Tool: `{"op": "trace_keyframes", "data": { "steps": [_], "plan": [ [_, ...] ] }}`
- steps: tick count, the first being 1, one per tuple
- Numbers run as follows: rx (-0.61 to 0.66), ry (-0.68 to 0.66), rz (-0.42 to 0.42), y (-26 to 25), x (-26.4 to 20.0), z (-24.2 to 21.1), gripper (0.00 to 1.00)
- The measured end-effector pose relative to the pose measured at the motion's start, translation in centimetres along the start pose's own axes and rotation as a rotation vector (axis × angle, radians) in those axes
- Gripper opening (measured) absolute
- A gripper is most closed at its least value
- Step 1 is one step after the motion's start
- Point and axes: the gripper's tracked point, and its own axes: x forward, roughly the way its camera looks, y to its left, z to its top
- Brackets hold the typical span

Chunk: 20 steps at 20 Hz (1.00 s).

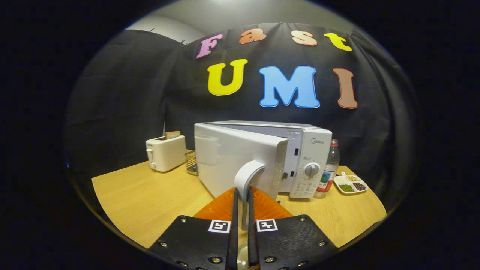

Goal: Open the microwave, put the food inside, and close the microwave door.

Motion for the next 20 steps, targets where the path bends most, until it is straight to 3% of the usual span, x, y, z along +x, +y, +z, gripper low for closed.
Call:
{"op": "trace_keyframes", "data": {
  "steps": [4,6,15,20],
  "plan": [
    [0.049,0.023,0.184,7.5,-2.1,-0.5,0.11],
    [0.012,0.024,0.244,11.2,-3.0,-0.7,0.11],
    [-0.006,0.001,0.396,24.7,-3.5,-1.3,0.11],
    [0.062,-0.003,0.450,26.6,-4.2,-0.2,0.11]
  ]
}}
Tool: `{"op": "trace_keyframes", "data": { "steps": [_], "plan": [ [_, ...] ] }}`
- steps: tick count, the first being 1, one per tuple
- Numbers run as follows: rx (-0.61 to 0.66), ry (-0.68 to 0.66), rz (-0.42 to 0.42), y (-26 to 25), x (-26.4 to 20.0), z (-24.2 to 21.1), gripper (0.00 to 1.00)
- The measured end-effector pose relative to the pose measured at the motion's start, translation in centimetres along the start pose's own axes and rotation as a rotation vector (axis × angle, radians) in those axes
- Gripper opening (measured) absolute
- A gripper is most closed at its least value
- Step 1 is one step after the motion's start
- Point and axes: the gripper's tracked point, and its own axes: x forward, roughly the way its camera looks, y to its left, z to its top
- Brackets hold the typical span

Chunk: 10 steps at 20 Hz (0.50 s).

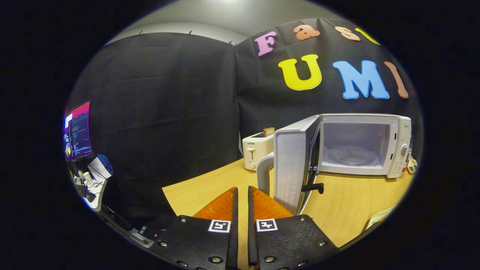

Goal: Open the microwave, put the food inside, and close the microwave door.

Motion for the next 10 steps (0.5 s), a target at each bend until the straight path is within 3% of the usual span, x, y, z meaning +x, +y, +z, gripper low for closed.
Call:
{"op": "trace_keyframes", "data": {
  "steps": [3,6,7,8,10],
  "plan": [
    [-0.026,-0.041,-0.033,-1.4,-2.8,1.2,0.11],
    [-0.143,-0.041,-0.179,-6.1,-6.9,0.8,0.11],
    [-0.173,-0.021,-0.210,-7.7,-8.0,0.0,0.20],
    [-0.199,0.003,-0.266,-9.7,-9.4,-0.8,0.54],
    [-0.241,0.032,-0.394,-13.6,-12.2,-1.7,0.73]
  ]
}}
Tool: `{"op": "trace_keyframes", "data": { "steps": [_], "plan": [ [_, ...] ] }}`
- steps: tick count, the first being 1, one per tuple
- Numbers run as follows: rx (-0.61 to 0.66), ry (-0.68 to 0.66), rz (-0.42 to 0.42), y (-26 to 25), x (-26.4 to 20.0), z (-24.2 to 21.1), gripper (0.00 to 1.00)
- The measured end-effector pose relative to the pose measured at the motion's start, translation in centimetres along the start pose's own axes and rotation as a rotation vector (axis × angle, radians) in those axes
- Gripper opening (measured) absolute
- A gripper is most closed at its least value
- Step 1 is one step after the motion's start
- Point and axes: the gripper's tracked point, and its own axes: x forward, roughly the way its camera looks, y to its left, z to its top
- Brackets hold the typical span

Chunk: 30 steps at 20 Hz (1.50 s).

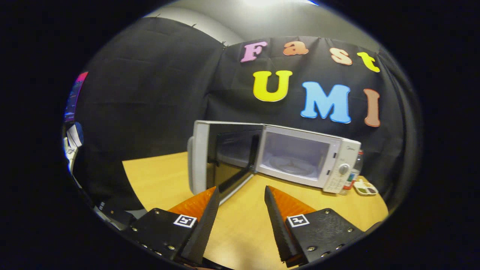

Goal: Open the microwave, put the food inside, and close the microwave door.

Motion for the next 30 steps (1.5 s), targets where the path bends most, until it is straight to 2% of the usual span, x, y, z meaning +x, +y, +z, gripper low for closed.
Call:
{"op": "trace_keyframes", "data": {
  "steps": [2,4,6,9,12,14,17,21,25,27,28,29,30],
  "plan": [
    [-0.027,0.015,-0.112,-3.6,-1.0,-1.4,0.78],
    [-0.006,0.051,-0.192,-6.8,-1.8,-3.6,0.79],
    [0.067,0.112,-0.211,-8.7,-1.9,-5.9,0.85],
    [0.170,0.201,-0.241,-11.5,-2.2,-9.1,0.85],
    [0.236,0.256,-0.239,-12.3,-1.6,-11.1,0.85],
    [0.233,0.284,-0.262,-13.2,-1.1,-12.5,0.86],
    [0.261,0.332,-0.248,-13.1,0.0,-14.5,0.86],
    [0.256,0.354,-0.252,-13.0,0.7,-15.2,0.90],
    [0.323,0.365,-0.239,-13.2,1.1,-15.0,0.90],
    [0.326,0.364,-0.214,-12.7,0.9,-15.2,0.79],
    [0.327,0.363,-0.212,-12.8,1.0,-15.2,0.79],
    [0.333,0.361,-0.205,-12.8,0.8,-14.8,0.72],
    [0.346,0.353,-0.201,-12.7,0.8,-14.3,0.72]
  ]
}}
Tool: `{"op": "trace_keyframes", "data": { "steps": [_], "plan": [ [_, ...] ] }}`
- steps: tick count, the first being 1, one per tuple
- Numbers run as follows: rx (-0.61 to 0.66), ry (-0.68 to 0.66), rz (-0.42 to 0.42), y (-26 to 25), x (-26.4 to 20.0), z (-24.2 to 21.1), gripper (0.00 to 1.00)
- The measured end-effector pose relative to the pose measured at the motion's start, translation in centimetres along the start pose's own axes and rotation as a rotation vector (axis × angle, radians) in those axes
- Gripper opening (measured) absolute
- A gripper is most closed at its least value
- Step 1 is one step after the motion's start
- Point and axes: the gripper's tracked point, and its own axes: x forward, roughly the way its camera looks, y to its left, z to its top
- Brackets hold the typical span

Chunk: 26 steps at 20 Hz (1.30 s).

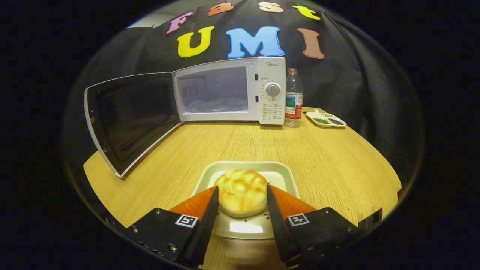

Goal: Open the microwave, put the food inside, and close the microwave door.

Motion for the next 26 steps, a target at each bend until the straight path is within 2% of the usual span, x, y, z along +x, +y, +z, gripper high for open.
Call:
{"op": "trace_keyframes", "data": {
  "steps": [4,7,13,19,22,26],
  "plan": [
    [0.020,-0.037,0.048,1.6,-1.1,2.4,0.72],
    [0.027,-0.070,0.087,3.5,-0.7,5.9,0.72],
    [0.119,-0.136,0.171,8.4,2.5,12.5,0.71],
    [0.216,-0.204,0.139,11.0,8.7,18.0,0.71],
    [0.241,-0.256,0.093,11.7,12.9,20.7,0.71],
    [0.315,-0.243,0.059,12.5,18.6,22.5,0.71]
  ]
}}
